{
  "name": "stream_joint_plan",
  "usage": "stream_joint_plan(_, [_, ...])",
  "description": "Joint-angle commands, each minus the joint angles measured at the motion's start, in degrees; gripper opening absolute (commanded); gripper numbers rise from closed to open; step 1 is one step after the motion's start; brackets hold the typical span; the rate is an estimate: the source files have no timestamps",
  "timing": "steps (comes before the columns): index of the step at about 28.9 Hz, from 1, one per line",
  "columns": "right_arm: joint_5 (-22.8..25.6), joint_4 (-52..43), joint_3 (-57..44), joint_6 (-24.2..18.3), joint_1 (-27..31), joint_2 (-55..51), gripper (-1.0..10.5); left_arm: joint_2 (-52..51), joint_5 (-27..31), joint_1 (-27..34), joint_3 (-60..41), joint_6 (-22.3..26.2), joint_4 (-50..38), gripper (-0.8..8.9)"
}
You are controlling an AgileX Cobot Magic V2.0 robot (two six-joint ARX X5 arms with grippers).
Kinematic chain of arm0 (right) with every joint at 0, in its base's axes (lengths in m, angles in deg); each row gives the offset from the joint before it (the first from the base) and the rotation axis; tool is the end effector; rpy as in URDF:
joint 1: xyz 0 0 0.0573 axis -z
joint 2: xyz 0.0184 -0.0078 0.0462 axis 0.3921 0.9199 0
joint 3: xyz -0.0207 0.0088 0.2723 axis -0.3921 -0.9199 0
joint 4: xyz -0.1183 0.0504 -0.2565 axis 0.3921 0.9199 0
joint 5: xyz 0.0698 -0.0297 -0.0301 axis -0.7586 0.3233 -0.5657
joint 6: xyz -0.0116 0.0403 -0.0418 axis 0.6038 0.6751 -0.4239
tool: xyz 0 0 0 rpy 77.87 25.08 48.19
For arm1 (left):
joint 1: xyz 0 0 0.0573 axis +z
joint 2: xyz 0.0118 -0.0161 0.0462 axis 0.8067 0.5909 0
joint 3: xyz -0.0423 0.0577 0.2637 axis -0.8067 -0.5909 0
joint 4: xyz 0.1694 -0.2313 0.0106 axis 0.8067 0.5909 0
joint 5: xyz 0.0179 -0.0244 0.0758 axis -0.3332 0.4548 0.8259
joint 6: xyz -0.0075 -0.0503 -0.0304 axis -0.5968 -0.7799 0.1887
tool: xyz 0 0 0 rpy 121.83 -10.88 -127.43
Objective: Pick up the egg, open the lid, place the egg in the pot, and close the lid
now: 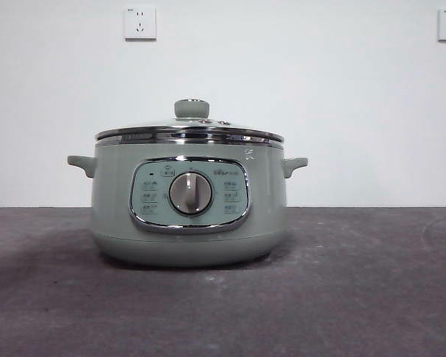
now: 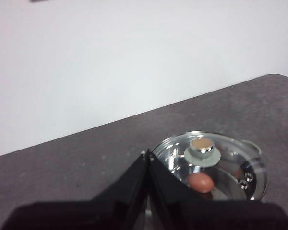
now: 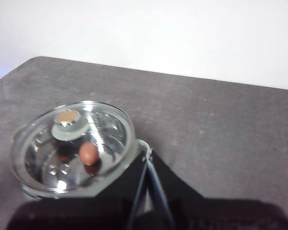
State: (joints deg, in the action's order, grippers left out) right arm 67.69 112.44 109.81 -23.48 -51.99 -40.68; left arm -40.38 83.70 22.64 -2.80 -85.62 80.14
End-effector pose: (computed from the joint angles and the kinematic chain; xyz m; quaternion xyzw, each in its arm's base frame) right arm 0.1463 0.0744 0.4236 -0.0231 0.1486 0.1702 0.9739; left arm 0.1063 -0.0541 0.4263 0.0569 0.0618 -0.1569 0.9840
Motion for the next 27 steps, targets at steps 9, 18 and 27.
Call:
stream_joint_plan(9, [5.7, -7.1, -22.9, 3.2, -0.2, -22.1, -0.1, -15.4, 3.2, 0.1, -15.8, -3.5, -1.1, -0.08])
stream_joint_plan(18, [6.8, -5.1, -24.0, 11.0, -0.2, -25.4, 0.0, -16.5, 3.1, 0.1, -16.7, -6.7, 8.6, -0.03])
stream_joint_plan(27, [6.7, -2.3, -24.0, 11.0, -0.2, -25.4, 0.0, -16.5, 3.1, 0.1, -16.7, -6.7, 19.4, -0.03])
